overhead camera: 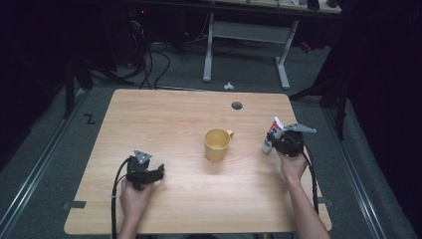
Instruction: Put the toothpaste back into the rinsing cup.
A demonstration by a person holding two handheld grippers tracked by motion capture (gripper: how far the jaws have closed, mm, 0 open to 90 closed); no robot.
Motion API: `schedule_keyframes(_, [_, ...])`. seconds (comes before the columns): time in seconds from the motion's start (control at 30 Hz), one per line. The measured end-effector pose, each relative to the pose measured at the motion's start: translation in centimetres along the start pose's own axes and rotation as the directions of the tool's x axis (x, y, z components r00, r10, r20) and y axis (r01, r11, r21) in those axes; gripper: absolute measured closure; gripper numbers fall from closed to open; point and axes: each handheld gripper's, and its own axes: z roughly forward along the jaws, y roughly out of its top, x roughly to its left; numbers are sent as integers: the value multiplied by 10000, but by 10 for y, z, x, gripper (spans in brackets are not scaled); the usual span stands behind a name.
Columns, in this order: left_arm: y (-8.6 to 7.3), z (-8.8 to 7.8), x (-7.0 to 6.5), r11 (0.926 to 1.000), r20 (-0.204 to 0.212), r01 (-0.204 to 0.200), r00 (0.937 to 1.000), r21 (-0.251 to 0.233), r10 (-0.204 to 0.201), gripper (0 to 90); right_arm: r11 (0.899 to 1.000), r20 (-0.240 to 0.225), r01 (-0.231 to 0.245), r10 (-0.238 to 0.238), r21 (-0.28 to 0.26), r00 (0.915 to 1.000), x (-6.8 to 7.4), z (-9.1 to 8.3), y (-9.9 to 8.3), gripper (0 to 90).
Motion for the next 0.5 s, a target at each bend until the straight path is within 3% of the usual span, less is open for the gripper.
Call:
schedule_keyframes(0.23, [0, 0, 0, 10000, 4, -1, 10000, 0, 1, 241, 9992, -336, 219, -230, -348, 9992, 5, -13, 5, 644])
schedule_keyframes(0.5, [0, 0, 0, 10000, 18, -7, 10000, 6, 7, 239, 9991, -747, 275, -299, -331, 9968, 11, -16, 6, 645])
